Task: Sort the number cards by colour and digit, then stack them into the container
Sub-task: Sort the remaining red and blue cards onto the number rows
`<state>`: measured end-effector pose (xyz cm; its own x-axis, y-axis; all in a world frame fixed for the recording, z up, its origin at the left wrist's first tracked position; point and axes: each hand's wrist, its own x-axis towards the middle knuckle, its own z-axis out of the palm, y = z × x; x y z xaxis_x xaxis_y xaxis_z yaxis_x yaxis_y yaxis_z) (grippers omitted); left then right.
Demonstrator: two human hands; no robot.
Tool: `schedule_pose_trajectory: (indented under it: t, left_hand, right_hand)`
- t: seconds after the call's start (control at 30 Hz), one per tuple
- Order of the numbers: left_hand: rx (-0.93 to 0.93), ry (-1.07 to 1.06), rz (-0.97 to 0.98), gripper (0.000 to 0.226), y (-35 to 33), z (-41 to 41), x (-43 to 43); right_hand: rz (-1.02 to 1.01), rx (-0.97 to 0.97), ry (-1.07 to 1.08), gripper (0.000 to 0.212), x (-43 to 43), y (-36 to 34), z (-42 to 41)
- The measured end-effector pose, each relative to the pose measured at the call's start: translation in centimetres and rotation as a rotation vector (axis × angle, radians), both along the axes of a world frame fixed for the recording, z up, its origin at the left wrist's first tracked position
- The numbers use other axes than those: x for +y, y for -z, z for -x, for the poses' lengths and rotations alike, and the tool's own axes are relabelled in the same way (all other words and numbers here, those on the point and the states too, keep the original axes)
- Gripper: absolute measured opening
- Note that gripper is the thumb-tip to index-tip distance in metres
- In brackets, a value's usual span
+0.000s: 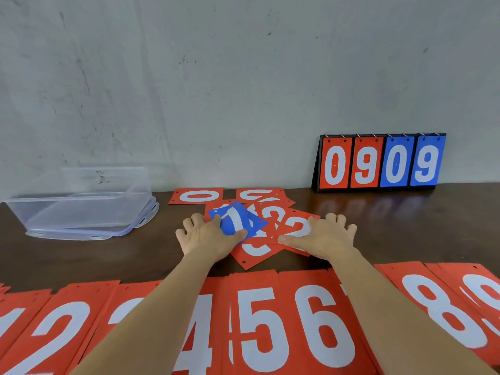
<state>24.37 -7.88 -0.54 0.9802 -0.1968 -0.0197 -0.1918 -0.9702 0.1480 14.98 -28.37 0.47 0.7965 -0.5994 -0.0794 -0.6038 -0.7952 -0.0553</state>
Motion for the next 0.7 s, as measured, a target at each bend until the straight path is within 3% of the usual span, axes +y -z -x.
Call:
schedule_pose_trajectory:
  t: [0.2, 0.33, 0.47, 0.6, 0.7]
  left_hand:
    - [-0.098, 0.008, 0.088, 0.069, -0.1, 0.4, -0.1]
    - [-0.158, 0.063, 0.092, 0.077, -0.4, 0.7, -0.3]
    - [-0.077, 0.103, 0.471, 0.073, -0.8, 1.2, -0.1]
    - [-0.043, 0.002, 0.784, 0.067, -2.0, 1.8, 0.3]
    - [-0.034, 0.011, 0.864, 0.036, -2.8, 2.3, 0.7]
  right_hand:
    - [0.037, -0.039, 0.023, 0.089, 1.5, -0.5, 0.2]
    - [-0.097, -0.130, 0.044, 0.075, 2.4, -0.6, 0.6]
    - [-0.270, -0.334, 0.034, 0.070, 2.7, -0.5, 1.7]
    - [-0.486, -0.620, 0.079, 0.074, 2.8, -0.8, 2.8]
    - [-0.540, -0.735, 0.073, 0.050, 2.4, -1.5, 3.5]
